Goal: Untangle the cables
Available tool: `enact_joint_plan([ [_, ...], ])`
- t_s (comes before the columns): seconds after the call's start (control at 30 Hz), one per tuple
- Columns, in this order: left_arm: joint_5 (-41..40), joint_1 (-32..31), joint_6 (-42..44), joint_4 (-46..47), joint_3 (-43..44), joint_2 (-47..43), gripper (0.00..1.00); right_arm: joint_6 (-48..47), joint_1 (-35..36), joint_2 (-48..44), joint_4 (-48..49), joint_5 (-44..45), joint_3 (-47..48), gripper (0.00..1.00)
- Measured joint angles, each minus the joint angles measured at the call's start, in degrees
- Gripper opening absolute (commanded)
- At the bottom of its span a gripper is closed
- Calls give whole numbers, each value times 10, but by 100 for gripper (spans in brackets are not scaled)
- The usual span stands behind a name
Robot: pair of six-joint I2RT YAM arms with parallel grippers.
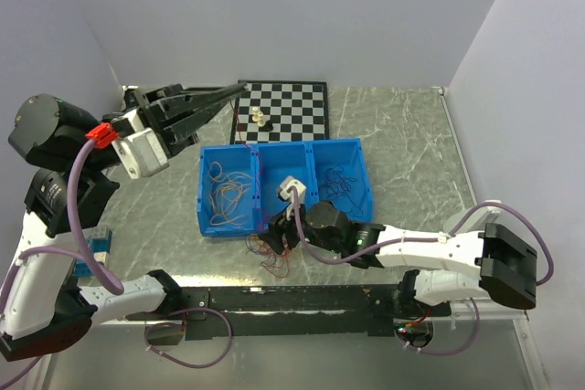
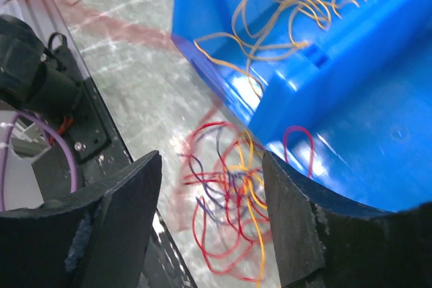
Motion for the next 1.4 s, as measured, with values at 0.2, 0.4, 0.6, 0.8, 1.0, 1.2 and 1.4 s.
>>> enact_joint_plan([
  [0.2,-54,-4,55,121,-32,-7,1,4,-1,53,22,-28,18,53],
  [0.4,-130,-9,151,284,-59,9,1,25,-3,93,11,-69,17,47],
  [0.6,-191,-13,279,419,-33,66,1,36,-3,69,-14,-95,5,41],
  [0.8,-234,-13,381,466,61,146,1,54,-4,-14,-51,-113,-47,44],
  [1.0,-257,-14,452,476,183,219,1,97,-4,-119,-105,-111,-103,48],
  [1.2,-263,-14,506,478,197,225,1,163,-2,-212,-161,-94,-167,49],
  [1.4,-262,-14,539,490,194,233,1,196,0,-257,-218,-65,-185,48],
])
